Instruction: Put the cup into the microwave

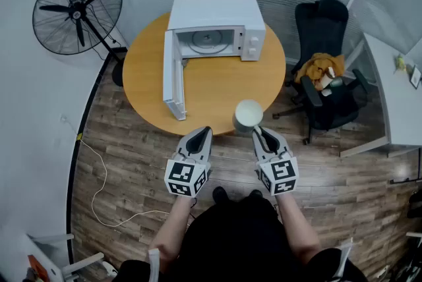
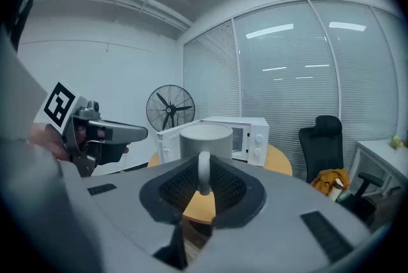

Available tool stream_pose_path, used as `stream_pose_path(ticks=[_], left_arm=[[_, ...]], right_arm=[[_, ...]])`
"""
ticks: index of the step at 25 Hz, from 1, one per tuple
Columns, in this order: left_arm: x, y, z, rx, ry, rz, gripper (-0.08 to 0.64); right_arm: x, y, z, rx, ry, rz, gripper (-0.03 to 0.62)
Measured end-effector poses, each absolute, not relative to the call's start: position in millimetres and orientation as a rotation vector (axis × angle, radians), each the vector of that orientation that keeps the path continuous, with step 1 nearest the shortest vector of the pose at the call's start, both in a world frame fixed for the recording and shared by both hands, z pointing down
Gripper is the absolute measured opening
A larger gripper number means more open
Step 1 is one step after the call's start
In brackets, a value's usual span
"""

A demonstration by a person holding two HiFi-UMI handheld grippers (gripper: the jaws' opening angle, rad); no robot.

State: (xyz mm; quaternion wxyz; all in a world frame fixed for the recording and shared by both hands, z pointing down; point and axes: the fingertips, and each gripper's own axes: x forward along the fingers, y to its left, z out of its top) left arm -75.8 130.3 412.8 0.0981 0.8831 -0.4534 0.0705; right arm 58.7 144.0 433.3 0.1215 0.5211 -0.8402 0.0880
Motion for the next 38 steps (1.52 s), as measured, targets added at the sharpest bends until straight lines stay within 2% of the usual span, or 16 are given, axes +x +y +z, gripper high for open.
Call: stream_pose_path(ticks=[38], left_arm=[[-97.4, 141.7, 421.7, 2.612, -1.336, 0.194, -0.003]], right_arm=[[27.0, 152.3, 429.3, 1.501, -2.528, 0.279, 0.060]])
